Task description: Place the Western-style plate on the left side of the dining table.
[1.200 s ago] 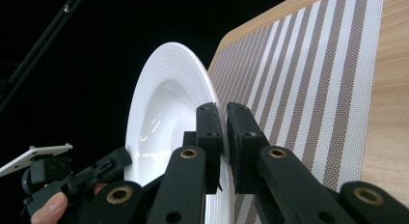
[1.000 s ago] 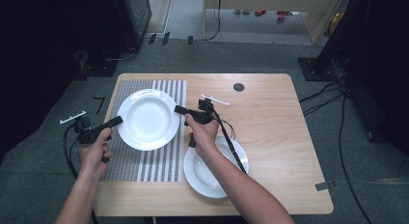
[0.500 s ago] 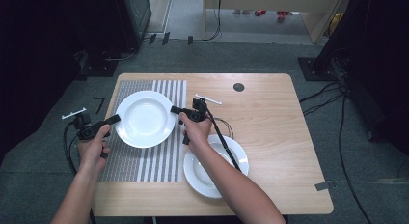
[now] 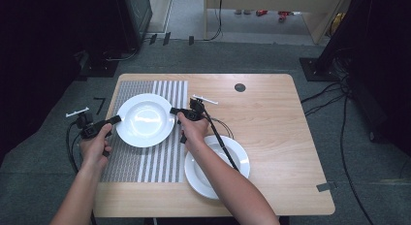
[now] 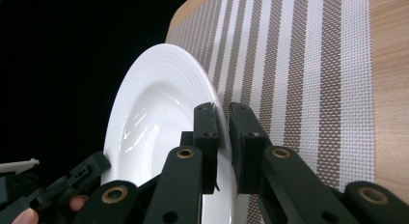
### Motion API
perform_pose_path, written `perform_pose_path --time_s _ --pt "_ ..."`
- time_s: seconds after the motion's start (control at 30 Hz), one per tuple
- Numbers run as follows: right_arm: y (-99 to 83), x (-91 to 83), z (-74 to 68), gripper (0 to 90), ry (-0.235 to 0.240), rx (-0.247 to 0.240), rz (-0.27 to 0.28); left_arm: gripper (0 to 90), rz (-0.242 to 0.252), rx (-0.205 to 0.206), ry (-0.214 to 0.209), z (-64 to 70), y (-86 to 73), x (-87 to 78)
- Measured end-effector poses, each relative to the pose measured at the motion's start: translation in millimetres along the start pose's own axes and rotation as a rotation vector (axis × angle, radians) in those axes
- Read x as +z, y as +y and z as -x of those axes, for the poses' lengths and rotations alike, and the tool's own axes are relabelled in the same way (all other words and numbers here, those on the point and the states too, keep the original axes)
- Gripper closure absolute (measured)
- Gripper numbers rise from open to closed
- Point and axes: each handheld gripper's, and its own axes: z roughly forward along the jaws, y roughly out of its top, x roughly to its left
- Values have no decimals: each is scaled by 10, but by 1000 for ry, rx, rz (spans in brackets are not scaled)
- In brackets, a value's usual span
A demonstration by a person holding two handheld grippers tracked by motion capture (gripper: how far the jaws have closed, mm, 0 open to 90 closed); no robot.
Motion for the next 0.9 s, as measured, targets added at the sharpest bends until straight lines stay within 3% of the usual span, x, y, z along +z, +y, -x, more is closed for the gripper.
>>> perform_pose_path --time_s 0.13,0.63,0.77,0.9 --pt "18 40 19 829 -18 21 7 797 -3 -7 9 -3 3 43" --pt "14 168 64 831 -70 -3 10 787 -6 -42 46 -70 -24 168" --pt "-3 186 24 825 -92 -57 26 779 -11 -48 48 -98 -33 189" --pt "13 195 24 813 -91 -60 14 777 -11 -39 51 -93 -31 191"
